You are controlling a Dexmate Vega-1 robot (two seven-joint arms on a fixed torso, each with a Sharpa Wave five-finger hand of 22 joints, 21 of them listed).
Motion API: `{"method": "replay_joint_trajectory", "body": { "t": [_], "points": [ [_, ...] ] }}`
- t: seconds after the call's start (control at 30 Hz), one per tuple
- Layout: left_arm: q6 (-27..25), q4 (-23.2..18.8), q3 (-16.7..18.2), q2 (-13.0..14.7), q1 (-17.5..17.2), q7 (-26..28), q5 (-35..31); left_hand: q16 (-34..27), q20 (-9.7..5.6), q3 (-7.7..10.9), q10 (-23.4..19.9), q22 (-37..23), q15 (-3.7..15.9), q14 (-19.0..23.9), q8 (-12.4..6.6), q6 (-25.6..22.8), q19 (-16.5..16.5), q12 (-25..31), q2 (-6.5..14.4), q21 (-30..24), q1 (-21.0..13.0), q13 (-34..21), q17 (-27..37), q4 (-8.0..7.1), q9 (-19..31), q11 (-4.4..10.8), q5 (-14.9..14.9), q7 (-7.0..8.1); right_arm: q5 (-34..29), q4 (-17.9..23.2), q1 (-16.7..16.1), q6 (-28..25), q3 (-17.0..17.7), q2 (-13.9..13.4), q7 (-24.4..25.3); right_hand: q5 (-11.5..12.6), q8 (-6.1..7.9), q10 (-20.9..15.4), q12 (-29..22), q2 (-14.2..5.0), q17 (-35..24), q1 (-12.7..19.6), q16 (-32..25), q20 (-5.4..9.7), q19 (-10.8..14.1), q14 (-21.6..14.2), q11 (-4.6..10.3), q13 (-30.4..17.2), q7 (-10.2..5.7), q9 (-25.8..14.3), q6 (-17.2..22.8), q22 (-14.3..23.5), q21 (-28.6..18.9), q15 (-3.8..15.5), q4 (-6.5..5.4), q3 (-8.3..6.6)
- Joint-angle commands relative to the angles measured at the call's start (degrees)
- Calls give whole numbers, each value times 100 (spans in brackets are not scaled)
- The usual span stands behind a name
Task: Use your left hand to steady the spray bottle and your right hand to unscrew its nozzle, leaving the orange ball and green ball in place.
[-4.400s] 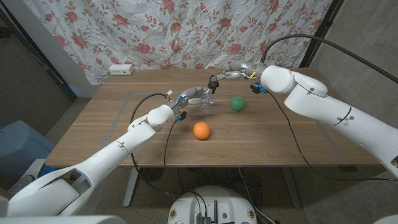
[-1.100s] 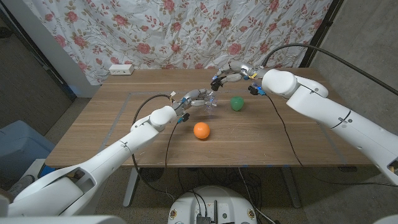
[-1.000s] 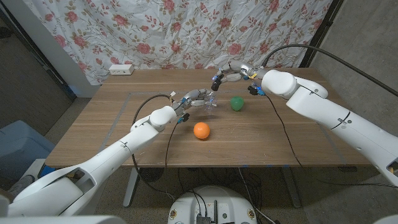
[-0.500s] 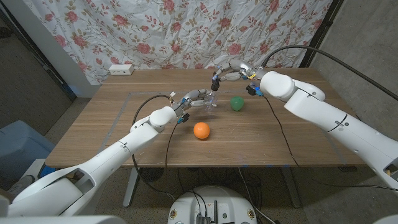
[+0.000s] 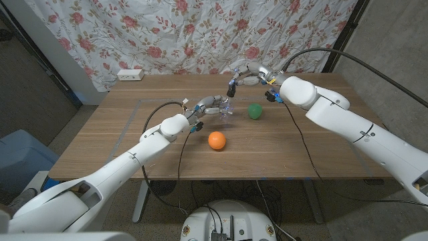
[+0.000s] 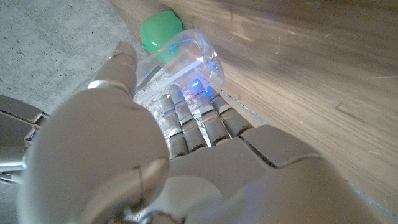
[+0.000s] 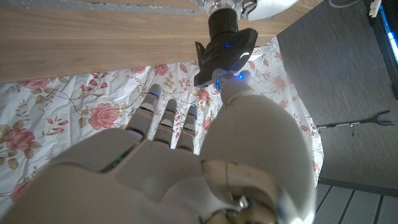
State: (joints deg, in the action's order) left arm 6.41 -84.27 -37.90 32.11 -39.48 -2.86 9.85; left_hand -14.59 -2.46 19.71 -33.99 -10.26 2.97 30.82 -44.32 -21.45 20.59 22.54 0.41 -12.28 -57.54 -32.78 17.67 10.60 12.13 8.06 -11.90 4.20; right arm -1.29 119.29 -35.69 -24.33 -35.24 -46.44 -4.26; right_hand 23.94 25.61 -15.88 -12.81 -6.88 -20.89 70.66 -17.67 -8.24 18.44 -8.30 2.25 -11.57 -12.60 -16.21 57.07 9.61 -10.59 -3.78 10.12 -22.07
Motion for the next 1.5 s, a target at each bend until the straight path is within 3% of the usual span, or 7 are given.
{"method": "replay_joint_trajectory", "body": {
  "t": [0.03, 0.33, 0.67, 0.9, 1.0, 1.2, 1.5],
  "points": [
    [-163, -209, 99, 129, -74, 147, -58, 16, -215, 165, -237, -25, 704, 55, -210, -111, 22, 14, 604, 6, 397, -27, 30, -86, 18, 195, -30, -2, -35, -47, -40, 217, 162, -42, 128, -1, -39, -14, -14, 19, -13, 94, -17, 2, -39, 23, 32, -21, -7, 2, -39, 0, 7, -1, 21, 7],
    [-260, -363, 184, 181, -201, 320, -47, 11, -218, 161, -232, -25, 711, 54, -218, -129, 24, 6, 597, 6, 388, -30, 40, -80, 16, 212, -27, 10, 28, -149, -41, 297, 261, -28, 143, -28, -96, -20, -3, 50, -29, 18, -32, -4, -1, 17, 19, -22, -6, 42, -122, 0, -18, -3, -49, 77],
    [-87, -130, 166, 50, -135, 383, -58, 12, -216, 163, -249, -25, 710, 59, -222, -137, 31, 5, 589, 3, 391, -33, 40, -81, 14, 204, -26, -6, 129, -159, -56, 252, 362, -118, 91, -171, -341, 77, 78, 202, -38, -755, -9, -181, 53, 41, -221, -33, 27, 139, -588, 1, -28, -265, -315, 494],
    [-26, -19, 153, -29, -103, 412, -51, 6, -224, 159, -258, -25, 712, 68, -226, -145, 38, 5, 581, 1, 386, -34, 45, -76, 12, 206, -24, -5, 69, -105, 4, 119, 328, -203, 8, -257, -446, 176, 112, 315, -12, -1253, 51, -322, 57, 84, -385, -35, 185, 151, -843, 3, -29, -429, -420, 726],
    [-7, 27, 145, -55, -82, 417, -53, 5, -222, 159, -267, -25, 708, 68, -229, -151, 40, 7, 582, 1, 392, -35, 46, -81, 12, 190, -24, -4, 37, -63, -49, 62, 346, -185, 121, -317, -508, 194, 113, 388, 5, -1503, 77, -362, 66, 83, -465, -35, 365, 158, -995, 5, -29, -509, -473, 838],
    [3, 83, 139, -87, -52, 428, -53, 1, -225, 159, -280, -25, 715, 75, -234, -162, 43, 7, 580, 0, 388, -36, 50, -80, 11, 194, -23, -8, -146, 56, -29, -228, 273, -180, 227, -466, -408, 88, 73, 502, 35, -2016, 84, -385, 119, -17, -566, -36, 651, 167, -736, 9, -39, -582, -604, 1048],
    [6, 141, 131, -112, -17, 427, -46, 3, -222, 161, -283, -25, 712, 70, -232, -156, 43, 3, 582, 0, 390, -38, 54, -84, 10, 193, -23, -12, -373, 166, 85, -565, 102, -212, 143, -638, -316, 0, 57, 599, 46, -2558, 96, -399, 151, -74, -613, -34, 727, 176, -508, 13, -37, -651, -763, 1255]
  ]
}}
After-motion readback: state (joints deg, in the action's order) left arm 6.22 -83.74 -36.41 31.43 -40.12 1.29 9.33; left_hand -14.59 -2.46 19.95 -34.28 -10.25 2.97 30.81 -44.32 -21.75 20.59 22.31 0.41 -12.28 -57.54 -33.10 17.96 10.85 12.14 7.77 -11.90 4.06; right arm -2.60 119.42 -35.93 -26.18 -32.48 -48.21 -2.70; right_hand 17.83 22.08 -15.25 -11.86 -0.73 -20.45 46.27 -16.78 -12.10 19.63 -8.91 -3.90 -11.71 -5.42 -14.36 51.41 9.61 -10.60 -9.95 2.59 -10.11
